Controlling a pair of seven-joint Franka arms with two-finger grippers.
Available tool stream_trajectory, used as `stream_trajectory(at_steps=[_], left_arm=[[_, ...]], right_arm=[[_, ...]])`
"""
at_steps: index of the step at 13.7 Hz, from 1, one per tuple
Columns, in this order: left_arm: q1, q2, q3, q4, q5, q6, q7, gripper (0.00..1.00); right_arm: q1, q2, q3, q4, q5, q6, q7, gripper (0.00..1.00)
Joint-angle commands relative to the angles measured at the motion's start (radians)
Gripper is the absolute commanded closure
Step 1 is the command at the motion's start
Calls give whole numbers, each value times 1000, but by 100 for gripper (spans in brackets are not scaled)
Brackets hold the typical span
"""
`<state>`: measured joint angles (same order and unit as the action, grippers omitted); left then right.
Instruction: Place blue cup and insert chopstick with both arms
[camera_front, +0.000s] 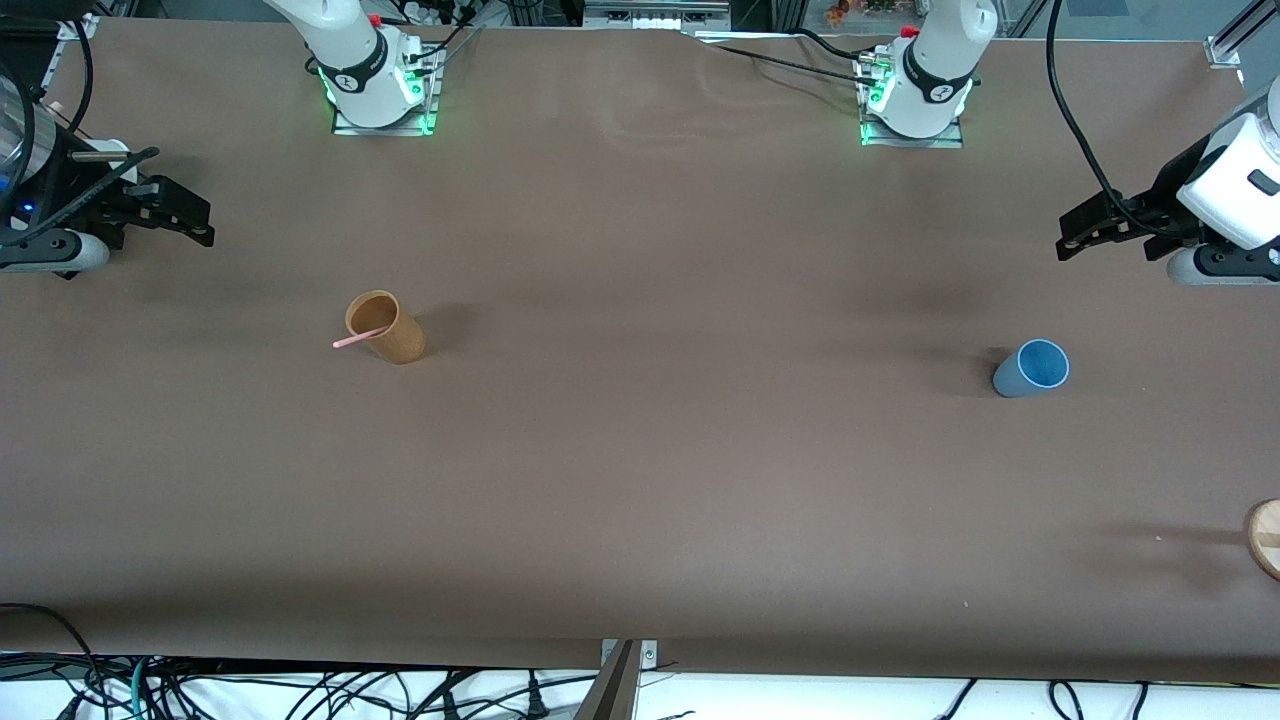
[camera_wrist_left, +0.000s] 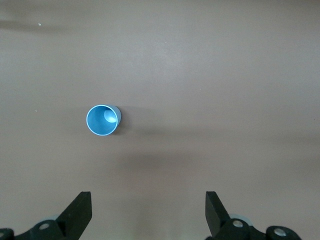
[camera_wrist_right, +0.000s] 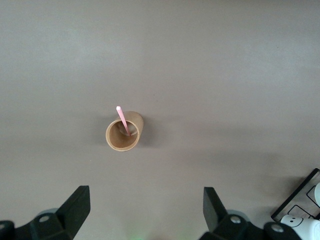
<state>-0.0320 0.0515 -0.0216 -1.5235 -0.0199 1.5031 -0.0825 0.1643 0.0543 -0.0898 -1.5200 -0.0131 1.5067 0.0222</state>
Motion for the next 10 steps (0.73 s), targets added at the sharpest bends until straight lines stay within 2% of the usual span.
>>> stream_trajectory(at_steps=[1, 10], left_arm=[[-5, 16, -3, 33, 21, -9, -2, 0], [-3, 16, -3, 33, 20, -9, 0, 0]], right_arm=[[-9, -7, 5, -3, 13, 0, 12, 0], [-8, -5, 5, -3, 12, 7, 12, 0]])
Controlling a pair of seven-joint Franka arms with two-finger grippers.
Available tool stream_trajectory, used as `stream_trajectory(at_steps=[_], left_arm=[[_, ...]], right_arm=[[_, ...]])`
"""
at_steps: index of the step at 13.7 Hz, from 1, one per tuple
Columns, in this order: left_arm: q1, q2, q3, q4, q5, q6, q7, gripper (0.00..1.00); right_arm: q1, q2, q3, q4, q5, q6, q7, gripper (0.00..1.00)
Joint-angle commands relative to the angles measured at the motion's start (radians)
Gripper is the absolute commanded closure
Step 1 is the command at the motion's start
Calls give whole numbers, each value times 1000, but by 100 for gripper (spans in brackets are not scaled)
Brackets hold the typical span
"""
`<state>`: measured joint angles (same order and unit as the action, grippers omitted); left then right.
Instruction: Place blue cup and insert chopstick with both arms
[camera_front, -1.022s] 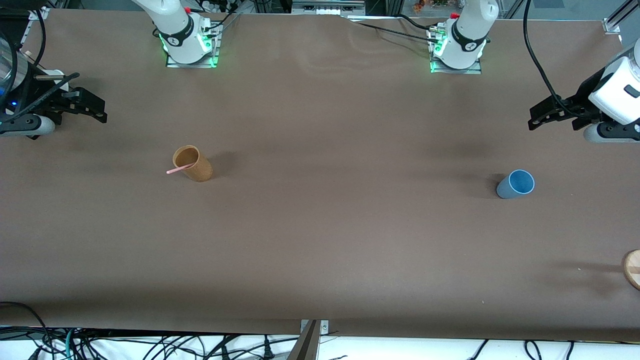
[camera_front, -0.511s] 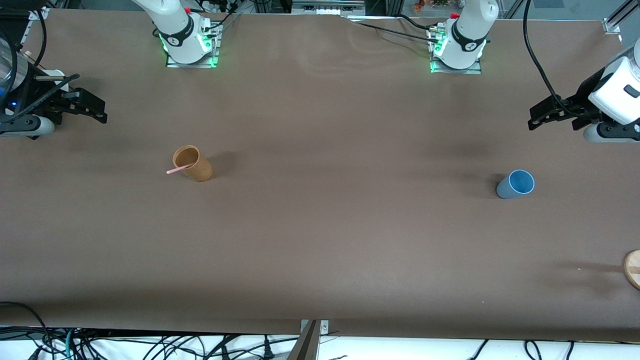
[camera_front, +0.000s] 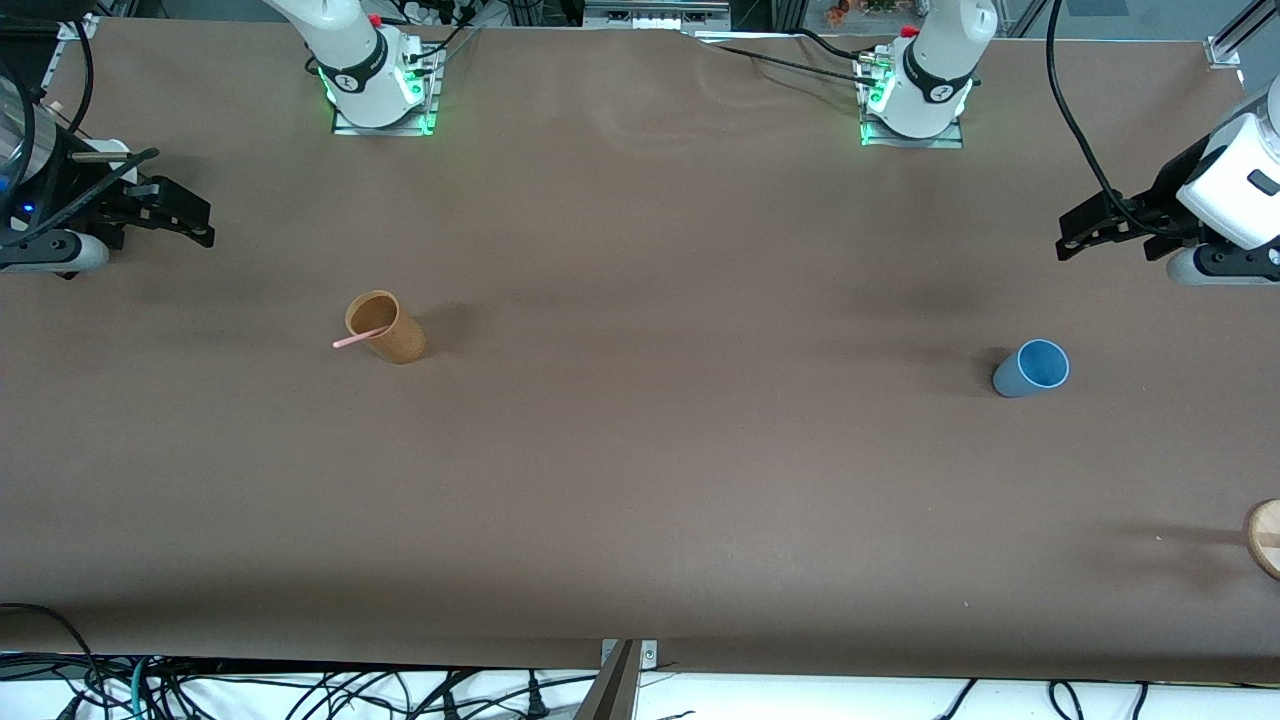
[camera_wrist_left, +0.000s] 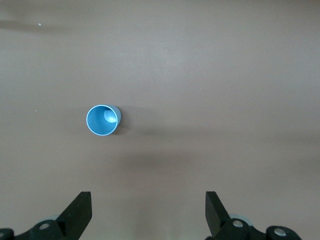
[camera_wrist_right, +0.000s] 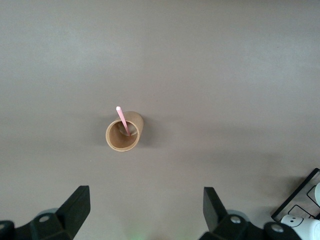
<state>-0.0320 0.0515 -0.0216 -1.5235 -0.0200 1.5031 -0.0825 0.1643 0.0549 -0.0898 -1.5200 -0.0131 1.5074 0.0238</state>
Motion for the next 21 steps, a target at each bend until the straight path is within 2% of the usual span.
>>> stream_trajectory(at_steps=[1, 18, 21], left_arm=[[-5, 16, -3, 33, 20, -9, 0, 0], [-6, 19, -1, 37, 25, -6, 0, 0], [-6, 59, -1, 37, 26, -4, 3, 0]], right_arm=[[-9, -6, 5, -3, 12, 8, 10, 0], [-9, 8, 4, 6, -2, 4, -8, 0], [-12, 3, 4, 6, 10, 7, -48, 0]])
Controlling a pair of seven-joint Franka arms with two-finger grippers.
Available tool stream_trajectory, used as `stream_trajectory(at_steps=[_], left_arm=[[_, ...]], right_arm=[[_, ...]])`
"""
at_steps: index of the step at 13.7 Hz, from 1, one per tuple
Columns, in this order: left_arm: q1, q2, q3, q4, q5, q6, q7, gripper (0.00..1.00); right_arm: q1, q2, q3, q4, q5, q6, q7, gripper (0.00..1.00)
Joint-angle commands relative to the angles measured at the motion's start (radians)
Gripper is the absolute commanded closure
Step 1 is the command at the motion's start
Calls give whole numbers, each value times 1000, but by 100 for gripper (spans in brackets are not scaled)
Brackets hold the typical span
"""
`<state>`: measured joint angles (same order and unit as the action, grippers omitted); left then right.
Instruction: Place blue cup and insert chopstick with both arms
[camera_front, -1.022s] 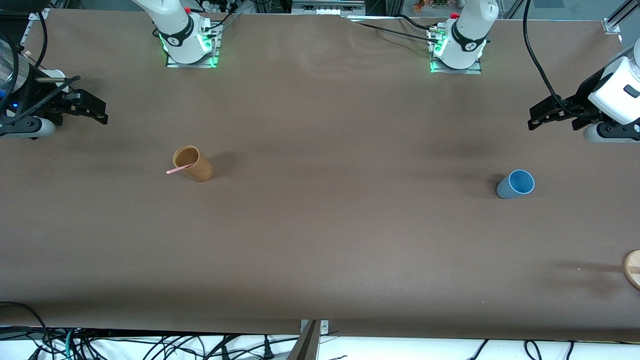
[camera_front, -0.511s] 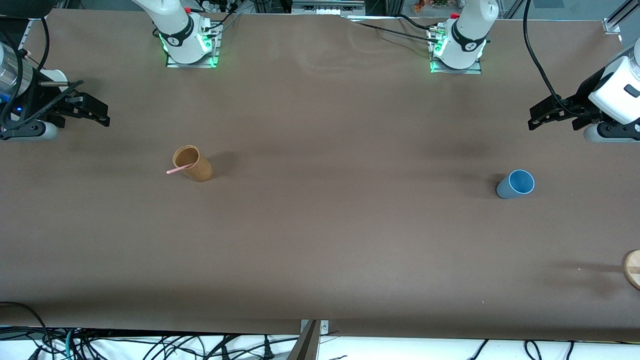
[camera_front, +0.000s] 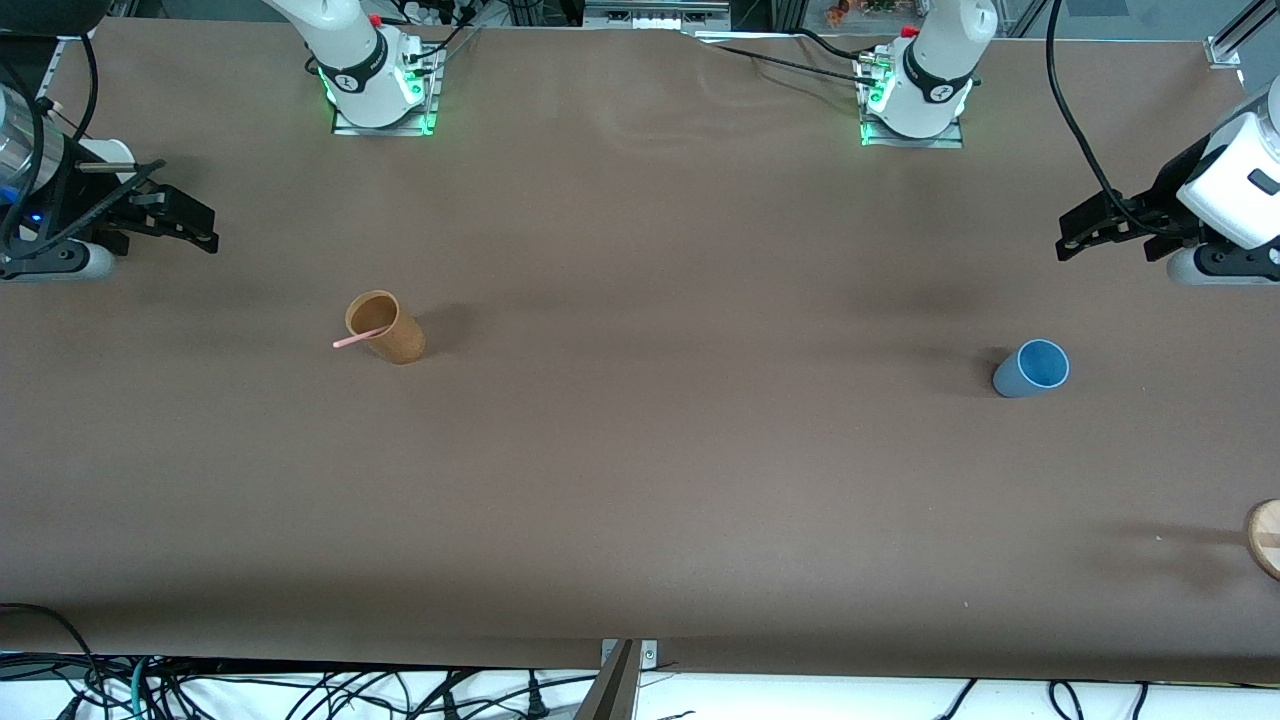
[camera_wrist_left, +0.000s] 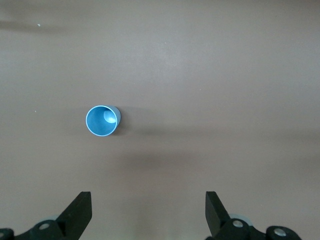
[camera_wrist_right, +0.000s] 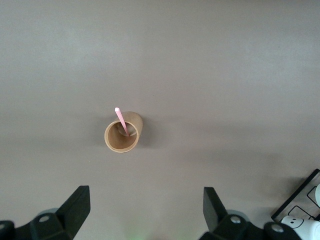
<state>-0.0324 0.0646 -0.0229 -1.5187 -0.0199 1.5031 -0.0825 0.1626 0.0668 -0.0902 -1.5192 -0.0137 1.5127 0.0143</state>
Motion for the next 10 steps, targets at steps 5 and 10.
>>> stream_trajectory(at_steps=[5, 10], left_arm=[[-40, 136, -8, 29, 52, 39, 3, 0], [-35, 184, 77, -130, 120, 229, 252, 0]], right_arm=[[15, 16, 13, -27, 43, 24, -30, 0], [25, 8, 35, -134, 55, 96, -37, 0]])
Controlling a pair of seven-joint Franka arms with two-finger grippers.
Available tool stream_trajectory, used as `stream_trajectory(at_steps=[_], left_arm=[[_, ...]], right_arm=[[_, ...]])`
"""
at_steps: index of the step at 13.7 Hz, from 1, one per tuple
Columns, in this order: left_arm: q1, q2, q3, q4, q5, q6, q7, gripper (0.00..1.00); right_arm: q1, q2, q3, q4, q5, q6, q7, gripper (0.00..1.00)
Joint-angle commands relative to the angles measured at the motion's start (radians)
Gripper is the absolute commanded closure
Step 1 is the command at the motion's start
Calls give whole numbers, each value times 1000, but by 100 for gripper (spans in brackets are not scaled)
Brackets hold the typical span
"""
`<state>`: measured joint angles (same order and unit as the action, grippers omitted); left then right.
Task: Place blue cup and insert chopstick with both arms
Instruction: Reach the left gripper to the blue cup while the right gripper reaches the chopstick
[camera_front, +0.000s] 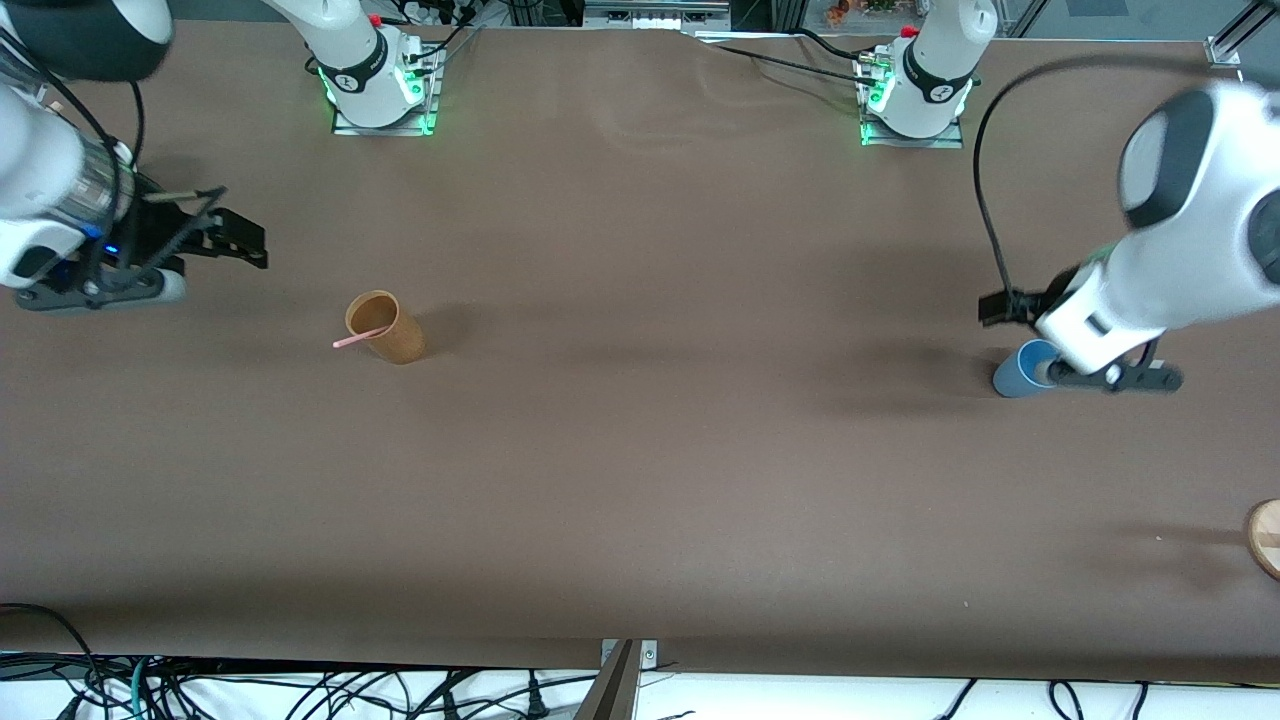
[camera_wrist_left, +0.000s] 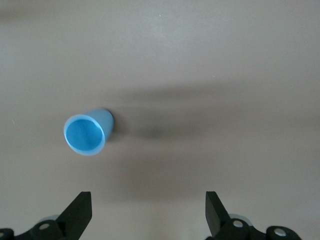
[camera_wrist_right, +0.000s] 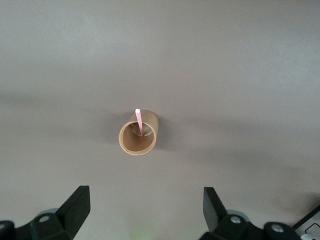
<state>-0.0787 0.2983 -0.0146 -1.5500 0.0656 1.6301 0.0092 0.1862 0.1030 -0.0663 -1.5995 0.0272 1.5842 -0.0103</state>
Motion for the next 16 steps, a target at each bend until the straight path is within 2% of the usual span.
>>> stream_trajectory(at_steps=[1, 4, 6, 7, 11, 13, 16], left_arm=[[10, -59, 123, -155, 22, 166, 228, 0], [13, -61, 205, -258, 13, 304, 339, 0], [28, -59, 235, -333, -9, 402, 373, 0], [51, -59, 235, -373, -18, 445, 374, 0], [92, -62, 237, -539, -38, 647, 409, 0], [94, -57, 239, -590, -81, 709, 411, 0], [103, -47, 239, -622, -81, 772, 410, 0]], right_arm=[[1, -31, 13, -69, 14, 37, -11, 0], [1, -39, 11, -117, 13, 83, -13, 0], [1, -40, 10, -160, 13, 138, -11, 0], [1, -40, 11, -196, 14, 178, 4, 0], [2, -28, 25, -422, 13, 488, 27, 0], [3, 12, 46, -460, 13, 560, 45, 1], [4, 61, 62, -480, 13, 600, 64, 1]])
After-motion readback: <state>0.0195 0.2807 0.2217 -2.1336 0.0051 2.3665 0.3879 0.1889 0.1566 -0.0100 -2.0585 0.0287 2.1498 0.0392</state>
